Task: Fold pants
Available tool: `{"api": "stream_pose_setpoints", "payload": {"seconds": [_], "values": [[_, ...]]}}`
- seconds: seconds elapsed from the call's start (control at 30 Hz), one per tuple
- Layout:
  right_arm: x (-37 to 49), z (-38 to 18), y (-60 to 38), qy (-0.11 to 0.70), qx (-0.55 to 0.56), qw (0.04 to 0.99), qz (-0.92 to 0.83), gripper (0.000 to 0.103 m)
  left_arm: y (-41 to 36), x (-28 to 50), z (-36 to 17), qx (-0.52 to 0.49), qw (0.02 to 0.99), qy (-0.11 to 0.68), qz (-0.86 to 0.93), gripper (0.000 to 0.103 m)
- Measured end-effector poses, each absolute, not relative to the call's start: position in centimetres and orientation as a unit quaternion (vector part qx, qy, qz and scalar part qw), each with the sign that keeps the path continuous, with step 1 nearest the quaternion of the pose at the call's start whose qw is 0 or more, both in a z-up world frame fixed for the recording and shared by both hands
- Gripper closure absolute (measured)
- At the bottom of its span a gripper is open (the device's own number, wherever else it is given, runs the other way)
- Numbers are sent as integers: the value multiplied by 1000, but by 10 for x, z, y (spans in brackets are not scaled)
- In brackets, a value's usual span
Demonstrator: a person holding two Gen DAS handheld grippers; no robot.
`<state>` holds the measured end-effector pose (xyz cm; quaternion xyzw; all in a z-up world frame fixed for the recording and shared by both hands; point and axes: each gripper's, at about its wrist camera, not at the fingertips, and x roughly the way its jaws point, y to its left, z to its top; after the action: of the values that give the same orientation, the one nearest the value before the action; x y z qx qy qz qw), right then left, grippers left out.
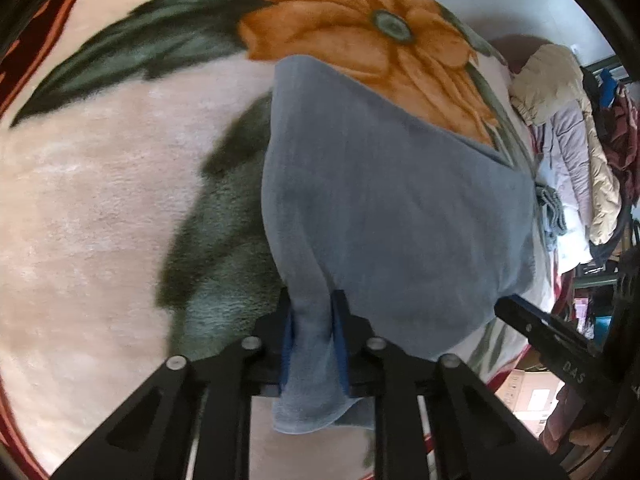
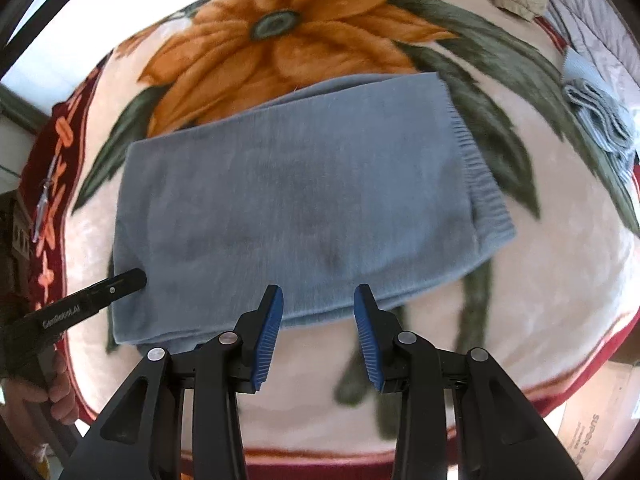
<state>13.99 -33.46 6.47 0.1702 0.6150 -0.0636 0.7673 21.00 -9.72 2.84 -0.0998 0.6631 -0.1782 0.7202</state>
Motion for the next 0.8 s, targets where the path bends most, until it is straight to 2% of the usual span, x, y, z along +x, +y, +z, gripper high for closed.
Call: {"api": "stream_pose_setpoints", "payload": {"seconds": [0.33, 0.57, 0.8], "values": [[114, 98, -360, 583, 207, 783, -69, 66, -114, 201, 96, -110, 743, 622, -224, 93], [104, 115, -391, 567, 206, 794, -76, 66, -178, 193, 140, -83, 758, 587, -273, 94], [90, 113, -433, 566, 211, 792, -92, 66, -252, 187, 142, -67, 748, 579, -315, 94]]}}
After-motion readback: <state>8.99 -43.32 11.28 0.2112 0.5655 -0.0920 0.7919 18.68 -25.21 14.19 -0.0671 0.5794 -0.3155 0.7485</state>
